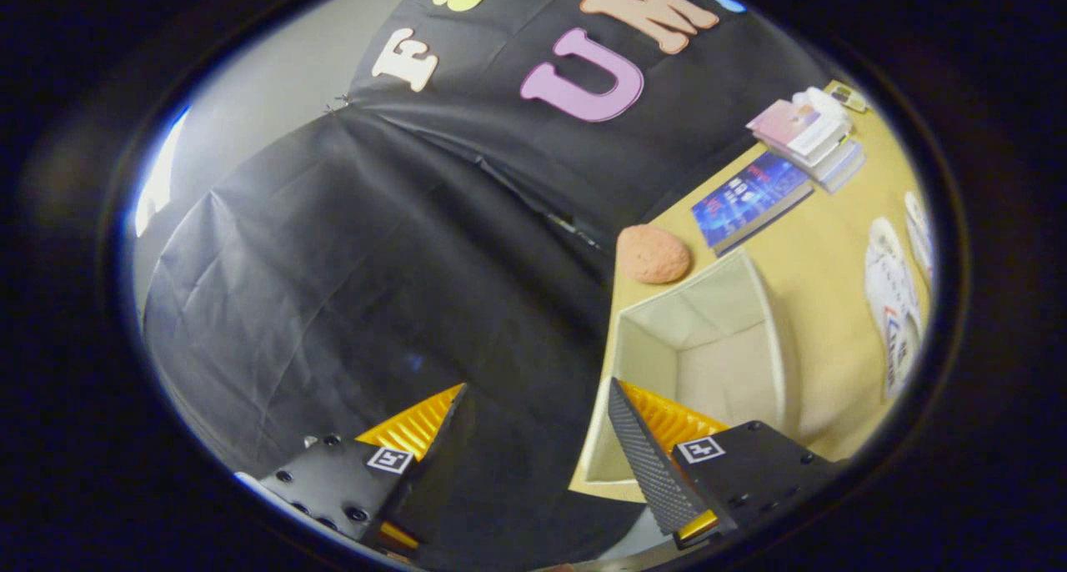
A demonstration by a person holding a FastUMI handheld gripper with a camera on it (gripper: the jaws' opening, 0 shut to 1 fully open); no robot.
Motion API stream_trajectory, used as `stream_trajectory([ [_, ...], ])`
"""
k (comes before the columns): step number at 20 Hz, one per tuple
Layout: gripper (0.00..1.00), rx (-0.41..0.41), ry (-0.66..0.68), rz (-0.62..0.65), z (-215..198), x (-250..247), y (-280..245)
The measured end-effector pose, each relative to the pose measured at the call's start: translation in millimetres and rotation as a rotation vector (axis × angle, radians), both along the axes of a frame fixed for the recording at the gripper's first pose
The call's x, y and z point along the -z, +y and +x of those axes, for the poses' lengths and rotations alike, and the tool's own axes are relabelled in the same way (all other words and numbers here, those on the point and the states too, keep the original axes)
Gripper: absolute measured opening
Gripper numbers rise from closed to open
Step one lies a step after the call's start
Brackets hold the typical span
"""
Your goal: Open the storage box then place both shoes into the box .Put the left shoe in first, then the right shoe, with the right side of both shoes facing outward in a uniform manner.
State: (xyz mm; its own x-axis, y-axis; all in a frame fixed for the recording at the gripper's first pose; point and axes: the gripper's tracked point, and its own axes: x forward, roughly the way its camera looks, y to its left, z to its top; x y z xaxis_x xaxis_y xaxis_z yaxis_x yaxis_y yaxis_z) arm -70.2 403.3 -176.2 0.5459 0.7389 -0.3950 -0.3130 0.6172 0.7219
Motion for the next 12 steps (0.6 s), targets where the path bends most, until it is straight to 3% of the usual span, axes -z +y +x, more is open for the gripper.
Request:
stream_trajectory([
  [7,0.99,0.151,-0.077,-0.271,31.7,45.3,-131.9],
  [12,0.99,0.153,-0.092,-0.514,33.9,97.9,-202.9],
])
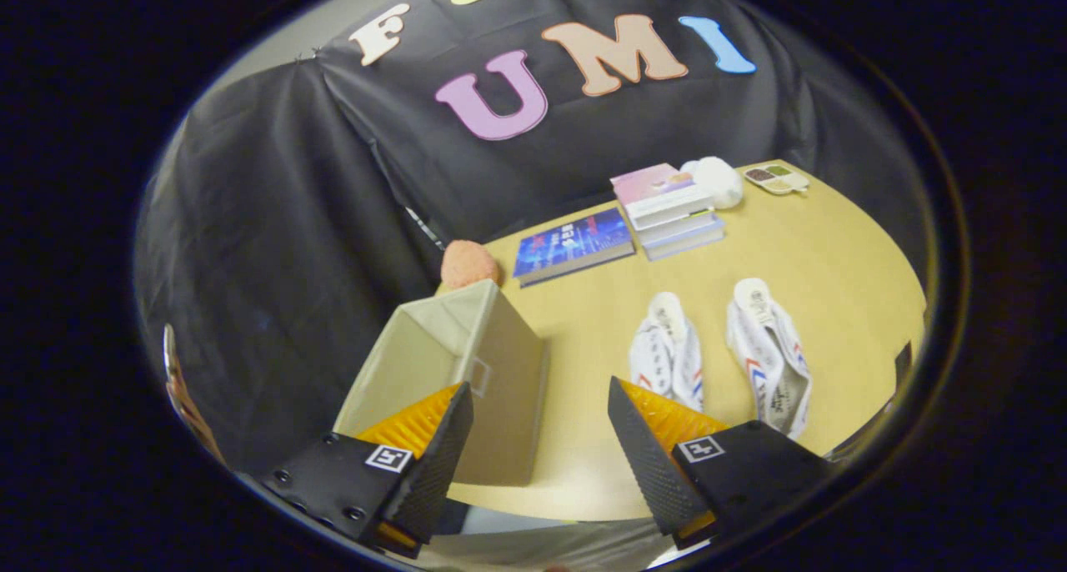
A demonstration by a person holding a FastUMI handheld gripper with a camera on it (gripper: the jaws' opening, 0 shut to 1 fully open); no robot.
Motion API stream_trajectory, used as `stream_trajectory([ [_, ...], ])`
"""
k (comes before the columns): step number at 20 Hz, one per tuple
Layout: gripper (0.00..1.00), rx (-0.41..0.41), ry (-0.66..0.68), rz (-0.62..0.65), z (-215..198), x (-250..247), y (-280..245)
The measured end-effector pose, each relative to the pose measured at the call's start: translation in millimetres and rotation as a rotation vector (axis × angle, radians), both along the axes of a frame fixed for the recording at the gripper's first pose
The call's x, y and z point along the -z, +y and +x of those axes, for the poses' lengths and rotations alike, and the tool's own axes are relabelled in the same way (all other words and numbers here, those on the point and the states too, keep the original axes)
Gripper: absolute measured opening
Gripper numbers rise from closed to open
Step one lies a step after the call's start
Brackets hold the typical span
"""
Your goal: Open the storage box then place both shoes into the box .Put the left shoe in first, then the right shoe, with the right side of both shoes facing outward in a uniform manner.
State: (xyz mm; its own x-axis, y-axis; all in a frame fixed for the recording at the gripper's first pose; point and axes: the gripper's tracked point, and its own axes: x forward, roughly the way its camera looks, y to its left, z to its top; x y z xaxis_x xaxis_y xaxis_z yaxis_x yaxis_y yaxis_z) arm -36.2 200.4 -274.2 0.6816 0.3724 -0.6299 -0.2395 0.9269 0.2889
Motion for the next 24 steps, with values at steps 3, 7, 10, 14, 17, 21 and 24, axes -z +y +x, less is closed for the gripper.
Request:
stream_trajectory([
  [3,0.99,0.028,0.008,-0.081,4.5,27.0,-30.0],
  [7,0.99,0.031,0.01,-0.249,17.7,63.8,-71.2],
  [10,0.99,-0.021,0.006,-0.421,28.2,87.0,-94.6],
  [14,0.95,-0.078,0.005,-0.563,39.1,108.9,-106.6],
  [17,0.92,-0.064,-0.022,-0.626,57.7,116.9,-113.7],
  [21,0.68,-0.052,-0.02,-0.627,75.6,126.9,-108.8],
  [24,0.56,-0.04,-0.017,-0.643,87.1,134.6,-107.7],
])
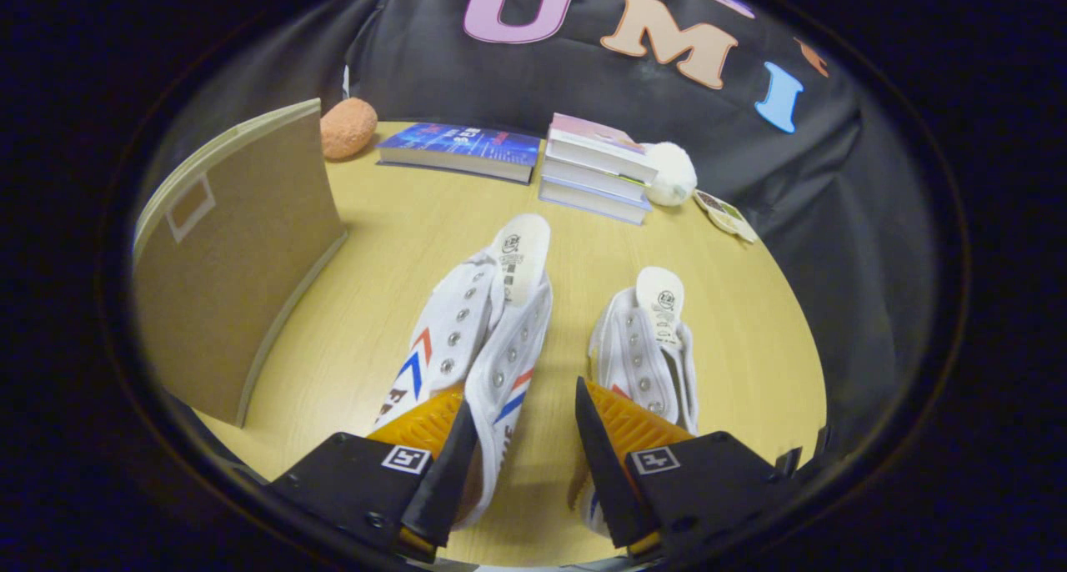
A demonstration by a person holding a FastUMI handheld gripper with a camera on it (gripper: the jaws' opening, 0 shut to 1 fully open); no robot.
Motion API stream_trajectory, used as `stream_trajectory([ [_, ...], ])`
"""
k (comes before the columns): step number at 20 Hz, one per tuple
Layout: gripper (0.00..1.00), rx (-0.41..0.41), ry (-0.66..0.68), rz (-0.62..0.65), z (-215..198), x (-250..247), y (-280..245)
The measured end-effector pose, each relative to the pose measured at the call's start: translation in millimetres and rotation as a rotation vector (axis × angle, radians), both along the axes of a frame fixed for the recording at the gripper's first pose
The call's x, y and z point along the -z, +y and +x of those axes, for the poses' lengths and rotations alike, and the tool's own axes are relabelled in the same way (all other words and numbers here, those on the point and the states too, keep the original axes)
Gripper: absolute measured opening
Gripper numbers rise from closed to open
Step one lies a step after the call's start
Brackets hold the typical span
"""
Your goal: Open the storage box then place both shoes into the box .Put the left shoe in first, then the right shoe, with the right side of both shoes facing outward in a uniform manner.
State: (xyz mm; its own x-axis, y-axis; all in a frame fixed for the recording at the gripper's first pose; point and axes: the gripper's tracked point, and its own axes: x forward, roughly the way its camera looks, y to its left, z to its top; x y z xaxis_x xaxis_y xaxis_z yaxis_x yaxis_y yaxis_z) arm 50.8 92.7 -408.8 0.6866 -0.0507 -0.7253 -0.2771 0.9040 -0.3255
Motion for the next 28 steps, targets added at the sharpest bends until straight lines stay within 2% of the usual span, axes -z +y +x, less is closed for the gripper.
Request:
stream_trajectory([
  [4,0.39,0.04,0.028,0.066,12.7,8.6,9.5],
  [6,0.36,0.06,0.07,0.111,13.0,12.0,15.8],
  [8,0.28,0.115,0.093,0.127,14.7,18.1,9.6],
  [12,0.04,0.189,0.123,0.184,13.1,12.8,10.0],
  [17,0.03,0.25,0.139,0.326,11.0,0.8,24.6],
  [23,0.03,0.282,0.125,0.41,-8.9,-28.5,41.2],
  [28,0.03,0.241,0.044,0.448,-16.0,-94.8,59.8],
])
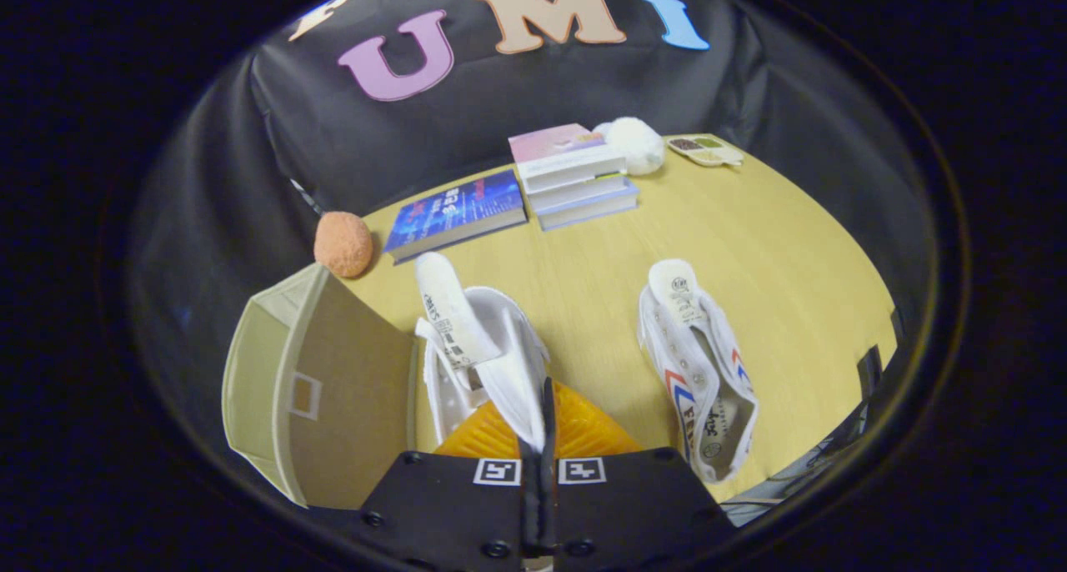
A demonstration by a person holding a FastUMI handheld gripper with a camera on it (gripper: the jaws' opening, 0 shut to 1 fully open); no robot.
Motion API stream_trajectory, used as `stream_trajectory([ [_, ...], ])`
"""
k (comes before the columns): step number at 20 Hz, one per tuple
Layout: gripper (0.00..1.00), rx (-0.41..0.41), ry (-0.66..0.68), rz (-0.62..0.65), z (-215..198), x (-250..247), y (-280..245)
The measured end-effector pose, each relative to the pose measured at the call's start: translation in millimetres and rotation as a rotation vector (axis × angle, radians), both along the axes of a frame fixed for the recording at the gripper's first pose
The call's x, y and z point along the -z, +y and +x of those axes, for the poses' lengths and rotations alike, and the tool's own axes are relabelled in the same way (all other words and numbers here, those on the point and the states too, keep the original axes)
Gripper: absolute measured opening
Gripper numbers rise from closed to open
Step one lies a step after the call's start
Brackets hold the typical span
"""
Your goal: Open the storage box then place both shoes into the box .Put the left shoe in first, then the right shoe, with the right side of both shoes facing outward in a uniform manner.
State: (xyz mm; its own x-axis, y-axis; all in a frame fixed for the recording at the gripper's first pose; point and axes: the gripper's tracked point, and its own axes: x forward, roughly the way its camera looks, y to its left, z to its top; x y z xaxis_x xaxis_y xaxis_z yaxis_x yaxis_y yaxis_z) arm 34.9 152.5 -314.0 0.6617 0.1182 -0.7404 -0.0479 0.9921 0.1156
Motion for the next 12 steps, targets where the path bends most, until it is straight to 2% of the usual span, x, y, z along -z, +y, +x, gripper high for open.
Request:
stream_trajectory([
  [3,0.03,-0.024,-0.057,0.03,-1.3,-50.0,19.3],
  [8,0.02,-0.079,-0.124,0.163,-2.7,-129.7,73.3],
  [12,0.02,-0.118,-0.127,0.289,-7.2,-162.1,133.3],
])
